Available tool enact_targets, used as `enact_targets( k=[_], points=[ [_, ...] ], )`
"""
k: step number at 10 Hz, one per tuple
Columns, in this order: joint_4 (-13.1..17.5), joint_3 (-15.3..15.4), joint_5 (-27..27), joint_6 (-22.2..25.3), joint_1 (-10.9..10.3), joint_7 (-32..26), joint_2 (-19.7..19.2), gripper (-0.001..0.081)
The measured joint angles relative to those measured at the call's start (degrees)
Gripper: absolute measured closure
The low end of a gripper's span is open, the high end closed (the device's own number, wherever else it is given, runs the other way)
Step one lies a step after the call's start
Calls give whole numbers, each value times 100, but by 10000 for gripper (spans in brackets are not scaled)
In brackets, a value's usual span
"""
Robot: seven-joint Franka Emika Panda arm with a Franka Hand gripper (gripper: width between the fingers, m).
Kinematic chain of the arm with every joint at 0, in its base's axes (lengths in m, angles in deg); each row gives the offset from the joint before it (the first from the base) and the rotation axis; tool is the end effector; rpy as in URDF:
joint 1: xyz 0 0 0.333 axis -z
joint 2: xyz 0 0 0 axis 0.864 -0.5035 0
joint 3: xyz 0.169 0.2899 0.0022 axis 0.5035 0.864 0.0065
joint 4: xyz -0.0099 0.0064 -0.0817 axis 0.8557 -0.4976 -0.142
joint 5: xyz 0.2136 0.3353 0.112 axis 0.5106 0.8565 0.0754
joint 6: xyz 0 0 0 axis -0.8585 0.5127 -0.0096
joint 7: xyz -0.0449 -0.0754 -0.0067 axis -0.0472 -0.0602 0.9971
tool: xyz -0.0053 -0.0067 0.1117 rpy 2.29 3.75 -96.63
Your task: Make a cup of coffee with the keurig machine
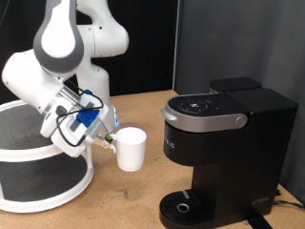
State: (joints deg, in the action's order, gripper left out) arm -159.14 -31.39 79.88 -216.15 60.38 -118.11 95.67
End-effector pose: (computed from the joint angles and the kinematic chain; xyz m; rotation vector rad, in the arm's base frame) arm 0.3680 -0.1180 0.2447 -2.2975 -0.2670 -0.6655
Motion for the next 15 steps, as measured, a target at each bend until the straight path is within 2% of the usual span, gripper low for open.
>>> enact_targets(
  k=[10,15],
  points=[
    [352,693,1187,-495,-231,-287,-709,731],
    [610,1013,1946,-519,-272,-678,-1096,731]
  ],
)
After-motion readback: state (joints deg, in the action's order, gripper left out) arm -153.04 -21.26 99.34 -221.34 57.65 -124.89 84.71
